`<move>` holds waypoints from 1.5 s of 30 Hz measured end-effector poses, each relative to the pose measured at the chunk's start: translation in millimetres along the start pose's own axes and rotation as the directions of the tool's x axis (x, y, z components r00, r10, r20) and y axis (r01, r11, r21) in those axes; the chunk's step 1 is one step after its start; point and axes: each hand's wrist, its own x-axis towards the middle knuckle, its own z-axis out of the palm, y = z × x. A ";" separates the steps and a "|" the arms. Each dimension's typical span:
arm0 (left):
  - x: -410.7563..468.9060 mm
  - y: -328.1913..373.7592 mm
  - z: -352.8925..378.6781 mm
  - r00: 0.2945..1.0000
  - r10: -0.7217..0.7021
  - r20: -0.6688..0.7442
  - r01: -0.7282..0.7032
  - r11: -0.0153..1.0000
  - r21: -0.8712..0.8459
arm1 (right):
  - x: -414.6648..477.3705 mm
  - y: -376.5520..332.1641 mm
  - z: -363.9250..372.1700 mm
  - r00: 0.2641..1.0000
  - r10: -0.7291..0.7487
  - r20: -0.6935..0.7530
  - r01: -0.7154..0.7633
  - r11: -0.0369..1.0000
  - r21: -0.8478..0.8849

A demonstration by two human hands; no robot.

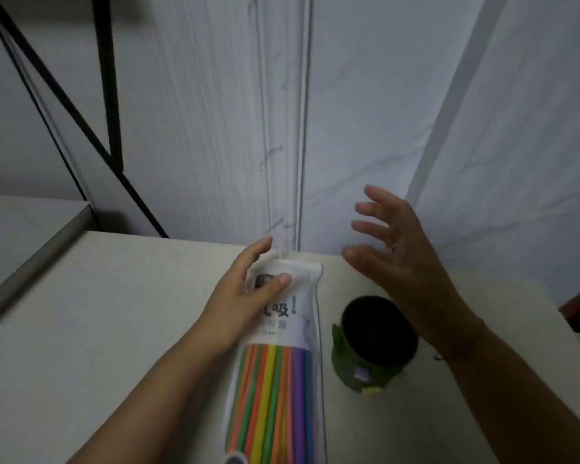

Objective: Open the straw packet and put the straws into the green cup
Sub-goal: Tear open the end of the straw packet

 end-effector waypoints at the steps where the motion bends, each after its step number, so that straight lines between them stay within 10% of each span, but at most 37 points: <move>1: -7.3 2.1 1.6 1.000 0.015 -0.016 -0.014 1.000 0.026 | -7.3 -3.9 0.9 0.999 -0.028 -0.017 0.028 1.000 -0.013; 13: -65.2 -2.3 21.3 0.957 -0.263 -0.120 0.289 0.894 0.343 | -111.6 -45.0 32.6 0.982 0.013 -0.186 -0.001 0.998 0.068; 25: -93.8 20.3 9.9 0.885 -0.458 -0.082 0.454 0.889 -0.059 | -133.6 -52.4 38.4 0.974 0.162 -0.157 -0.134 0.975 0.176; 30: -118.0 44.3 6.5 0.950 -0.250 -0.189 0.203 0.951 -0.234 | -133.5 -59.5 49.1 0.984 0.177 -0.031 -0.161 0.944 0.289; 36: -140.4 71.8 9.8 0.851 0.327 -0.410 -0.305 0.945 0.119 | -130.2 -75.1 52.7 0.987 0.143 0.075 -0.161 0.850 0.501; 45: -128.9 45.8 20.7 0.808 0.478 -0.343 -0.352 0.860 0.370 | -129.1 -99.4 40.0 0.994 0.101 -0.045 -0.063 0.851 0.521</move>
